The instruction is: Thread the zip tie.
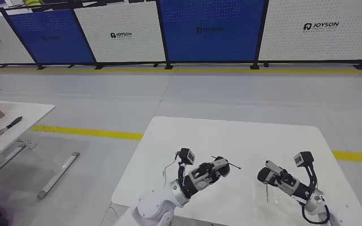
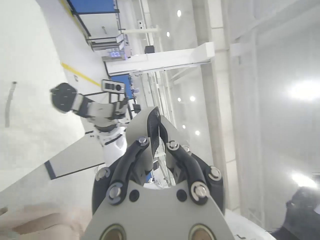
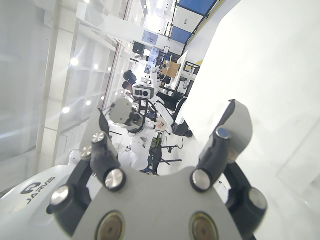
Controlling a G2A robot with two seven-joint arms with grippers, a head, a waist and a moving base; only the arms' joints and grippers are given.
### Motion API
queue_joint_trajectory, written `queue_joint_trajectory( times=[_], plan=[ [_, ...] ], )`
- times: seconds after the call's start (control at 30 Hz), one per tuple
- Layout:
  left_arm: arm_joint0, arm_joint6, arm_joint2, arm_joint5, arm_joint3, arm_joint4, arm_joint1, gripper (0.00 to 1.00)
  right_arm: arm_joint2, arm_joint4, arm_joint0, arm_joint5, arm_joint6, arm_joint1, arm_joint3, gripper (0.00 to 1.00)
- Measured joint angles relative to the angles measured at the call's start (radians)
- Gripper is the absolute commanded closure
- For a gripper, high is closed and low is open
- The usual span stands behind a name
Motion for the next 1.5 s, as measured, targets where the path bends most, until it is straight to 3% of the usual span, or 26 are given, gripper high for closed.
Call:
queue_joint_trajectory(
  times=[0.23, 0.53, 0.6, 0.7, 0.93, 1.03, 1.13, 1.37, 1.5],
  plan=[
    [-0.007, -0.001, 0.027, -0.001, 0.12, 0.096, 0.003, 1.0, 0.0, 0.0, 0.0, 0.0, 0.0, 0.0, 0.0, 0.0],
    [-0.01, 0.012, 0.028, -0.01, 0.131, 0.116, 0.004, 1.0, 0.0, 0.0, 0.0, 0.0, 0.0, 0.0, 0.0, 0.0],
    [-0.015, 0.016, 0.028, -0.01, 0.116, 0.094, 0.002, 1.0, 0.0, 0.0, 0.0, 0.0, 0.0, 0.0, 0.0, 0.0],
    [-0.018, 0.015, 0.009, -0.034, 0.046, 0.017, 0.001, 1.0, 0.0, 0.0, 0.0, 0.0, 0.0, 0.0, 0.0, 0.0],
    [0.029, 0.0, -0.049, -0.154, -0.164, -0.084, 0.006, 1.0, 0.0, 0.0, 0.0, 0.0, 0.0, 0.0, 0.0, 0.0],
    [0.055, -0.004, -0.057, -0.188, -0.223, -0.1, 0.008, 1.0, 0.0, 0.0, 0.0, 0.0, 0.0, 0.0, 0.0, 0.0],
    [0.067, -0.005, -0.062, -0.196, -0.242, -0.098, 0.009, 1.0, 0.0, 0.0, 0.0, 0.0, 0.0, 0.0, 0.0, 0.0],
    [0.065, -0.002, -0.062, -0.192, -0.238, -0.095, 0.009, 1.0, 0.0, 0.0, 0.0, 0.0, 0.0, 0.0, 0.0, 0.0],
    [0.048, 0.015, -0.045, -0.157, -0.177, -0.055, 0.008, 1.0, 0.0, 0.0, 0.0, 0.0, 0.0, 0.0, 0.0, 0.0]
  ],
)
